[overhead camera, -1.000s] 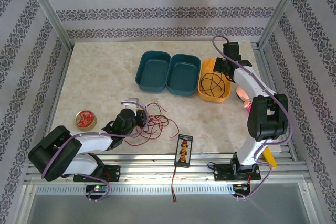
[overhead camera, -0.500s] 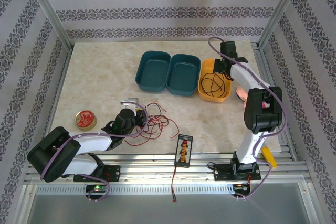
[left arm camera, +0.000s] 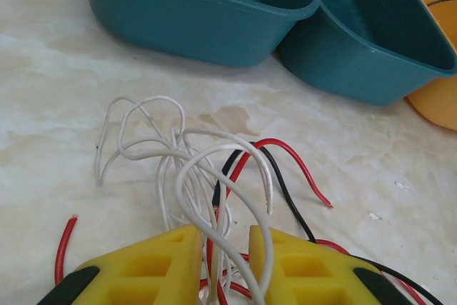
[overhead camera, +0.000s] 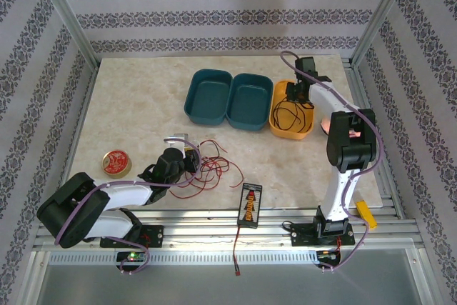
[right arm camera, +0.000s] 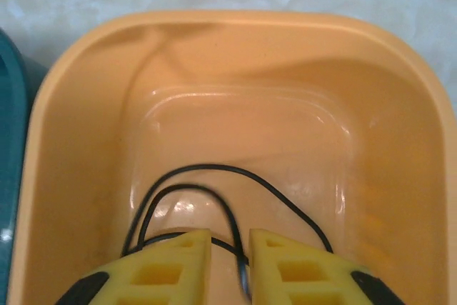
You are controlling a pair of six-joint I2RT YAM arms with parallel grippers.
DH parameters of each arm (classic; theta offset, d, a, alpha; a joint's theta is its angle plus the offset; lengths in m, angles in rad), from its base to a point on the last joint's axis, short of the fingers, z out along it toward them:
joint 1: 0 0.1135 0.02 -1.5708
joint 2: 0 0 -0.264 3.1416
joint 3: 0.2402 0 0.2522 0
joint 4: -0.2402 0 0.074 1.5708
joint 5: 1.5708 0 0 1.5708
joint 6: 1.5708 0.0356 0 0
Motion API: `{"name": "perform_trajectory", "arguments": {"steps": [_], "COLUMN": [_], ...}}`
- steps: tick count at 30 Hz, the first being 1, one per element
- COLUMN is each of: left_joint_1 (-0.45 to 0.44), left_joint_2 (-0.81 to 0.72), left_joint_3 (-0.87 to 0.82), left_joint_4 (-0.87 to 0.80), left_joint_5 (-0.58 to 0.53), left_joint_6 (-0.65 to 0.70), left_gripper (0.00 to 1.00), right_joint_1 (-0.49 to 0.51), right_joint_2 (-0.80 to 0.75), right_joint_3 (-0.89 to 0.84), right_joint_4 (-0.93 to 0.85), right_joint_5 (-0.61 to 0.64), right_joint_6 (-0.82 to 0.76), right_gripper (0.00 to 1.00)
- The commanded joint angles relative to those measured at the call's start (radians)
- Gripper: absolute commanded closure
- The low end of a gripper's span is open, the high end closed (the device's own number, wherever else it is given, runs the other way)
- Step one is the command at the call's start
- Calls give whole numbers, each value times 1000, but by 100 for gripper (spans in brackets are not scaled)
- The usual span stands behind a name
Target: Untangle the cables
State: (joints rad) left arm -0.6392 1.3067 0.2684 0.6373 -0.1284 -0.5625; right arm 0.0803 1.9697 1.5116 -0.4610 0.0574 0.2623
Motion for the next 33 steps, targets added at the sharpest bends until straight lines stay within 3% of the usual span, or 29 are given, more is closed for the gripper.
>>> {"name": "perform_trajectory", "arguments": {"steps": [1, 6, 16, 24, 29, 33], "left_joint_1": [16, 16, 19, 48, 84, 98], "left_joint_2": [-20, -26, -50, -100, -153, -195], "left_joint_3": [-13, -16, -8, 11, 108, 207], "left_joint_4": [-8, -8, -26, -80, -356, -614], "left_joint_5": [3, -1, 4, 49, 83, 105], "left_joint_6": [-14, -13, -11, -25, -90, -129], "left_gripper": [76, 76, 76, 72, 62, 49], "right_joint_1": [-8, -8, 32, 203, 386, 489], "right_joint_2": [-26, -98, -373, -593, -622, -605], "right_joint_3": [39, 26, -160, -410, -460, -472], "right_joint_4": [-48, -73, 8, 149, 108, 34], "right_joint_5": [12, 58, -55, -156, -86, -63], "right_joint_6": [6, 9, 89, 174, 221, 336], "right_gripper": [69, 56, 55, 56, 57, 59]}}
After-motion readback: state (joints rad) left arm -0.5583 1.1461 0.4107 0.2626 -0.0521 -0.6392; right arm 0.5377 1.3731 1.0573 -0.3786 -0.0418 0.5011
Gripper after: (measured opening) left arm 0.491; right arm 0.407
